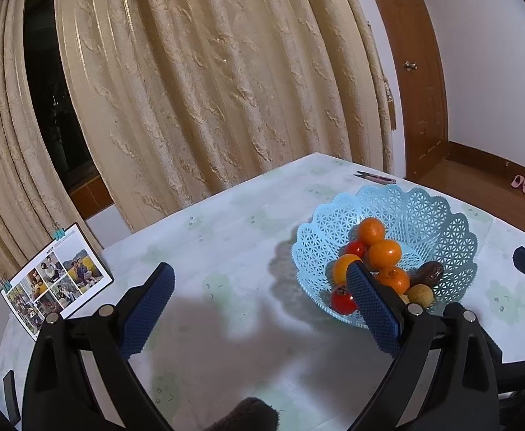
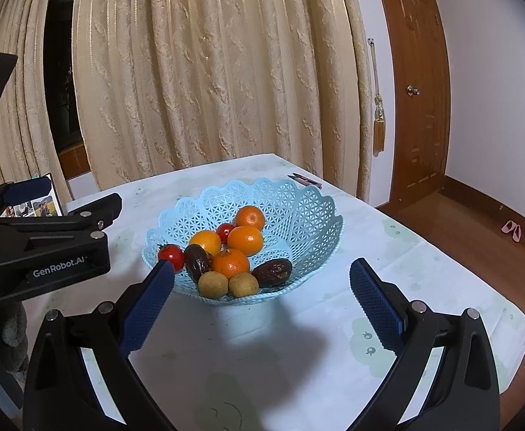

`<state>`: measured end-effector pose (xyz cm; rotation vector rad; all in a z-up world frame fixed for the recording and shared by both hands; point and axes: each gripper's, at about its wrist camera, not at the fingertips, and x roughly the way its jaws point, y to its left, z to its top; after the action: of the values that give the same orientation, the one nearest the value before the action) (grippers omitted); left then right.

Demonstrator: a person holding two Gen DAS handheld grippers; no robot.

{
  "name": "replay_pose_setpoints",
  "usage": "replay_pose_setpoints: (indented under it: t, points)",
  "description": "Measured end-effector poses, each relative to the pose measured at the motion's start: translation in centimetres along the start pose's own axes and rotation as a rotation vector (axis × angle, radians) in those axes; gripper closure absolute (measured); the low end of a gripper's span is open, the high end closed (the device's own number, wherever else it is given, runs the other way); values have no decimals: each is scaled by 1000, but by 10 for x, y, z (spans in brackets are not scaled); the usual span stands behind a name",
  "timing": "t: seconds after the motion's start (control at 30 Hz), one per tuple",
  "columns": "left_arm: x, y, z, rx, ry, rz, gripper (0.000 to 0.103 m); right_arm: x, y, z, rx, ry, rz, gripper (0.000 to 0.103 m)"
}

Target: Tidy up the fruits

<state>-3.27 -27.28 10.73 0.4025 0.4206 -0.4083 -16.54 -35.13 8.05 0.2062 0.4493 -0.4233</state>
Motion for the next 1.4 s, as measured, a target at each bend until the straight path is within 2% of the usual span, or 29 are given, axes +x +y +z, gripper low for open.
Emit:
replay_pose_setpoints:
  t: [0.2,0.87,1.4]
  points:
    - [-3,-4,0,15,-3,22,7,-1,1,0,-1,-1,-2,3]
    - [-5,-7,-1,20,0,8,7,-2,-3,-1,1,5,-16,3]
    - [-7,-7,0,15,5,-56,7,-3,-4,-3,-2,11,-20,4]
